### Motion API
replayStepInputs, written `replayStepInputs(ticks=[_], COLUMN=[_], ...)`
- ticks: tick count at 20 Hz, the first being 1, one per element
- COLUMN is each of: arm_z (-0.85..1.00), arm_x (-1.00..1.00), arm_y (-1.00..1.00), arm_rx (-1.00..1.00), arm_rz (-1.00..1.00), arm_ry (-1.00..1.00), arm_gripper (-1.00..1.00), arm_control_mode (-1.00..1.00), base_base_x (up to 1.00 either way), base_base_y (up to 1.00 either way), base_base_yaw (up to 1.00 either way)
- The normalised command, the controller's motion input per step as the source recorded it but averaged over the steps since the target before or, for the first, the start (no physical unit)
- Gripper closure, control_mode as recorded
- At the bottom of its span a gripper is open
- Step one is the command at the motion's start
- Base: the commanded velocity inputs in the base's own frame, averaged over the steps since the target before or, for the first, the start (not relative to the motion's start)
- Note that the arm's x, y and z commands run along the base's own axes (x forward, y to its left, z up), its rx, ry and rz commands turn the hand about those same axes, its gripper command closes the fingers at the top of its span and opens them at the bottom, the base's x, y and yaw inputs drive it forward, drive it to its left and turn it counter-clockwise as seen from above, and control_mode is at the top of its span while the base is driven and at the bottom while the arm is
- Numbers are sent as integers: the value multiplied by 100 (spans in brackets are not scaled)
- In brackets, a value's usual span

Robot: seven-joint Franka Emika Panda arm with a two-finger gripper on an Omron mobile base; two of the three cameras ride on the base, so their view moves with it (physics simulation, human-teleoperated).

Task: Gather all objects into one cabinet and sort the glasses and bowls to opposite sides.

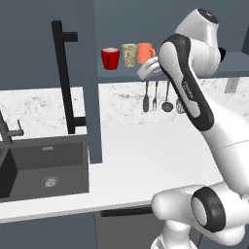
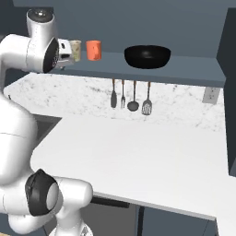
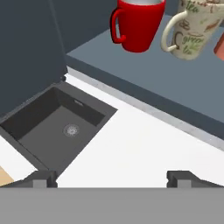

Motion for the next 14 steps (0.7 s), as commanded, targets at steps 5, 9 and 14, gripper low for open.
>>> replayStepInputs(ticks=[5,9,14], arm_z=[0,0,-15], arm_x=[-100,-100,-94], arm_y=[-46,-13,-2], arm_rx=[-3,0,-5], arm_rz=[10,1,-7], arm_ry=[0,16,51], arm_gripper=[-100,-100,-100], arm_control_mode=[-100,-100,-100], base_base_x=[0,0,0], base_base_y=[0,0,0], base_base_yaw=[0,0,0])
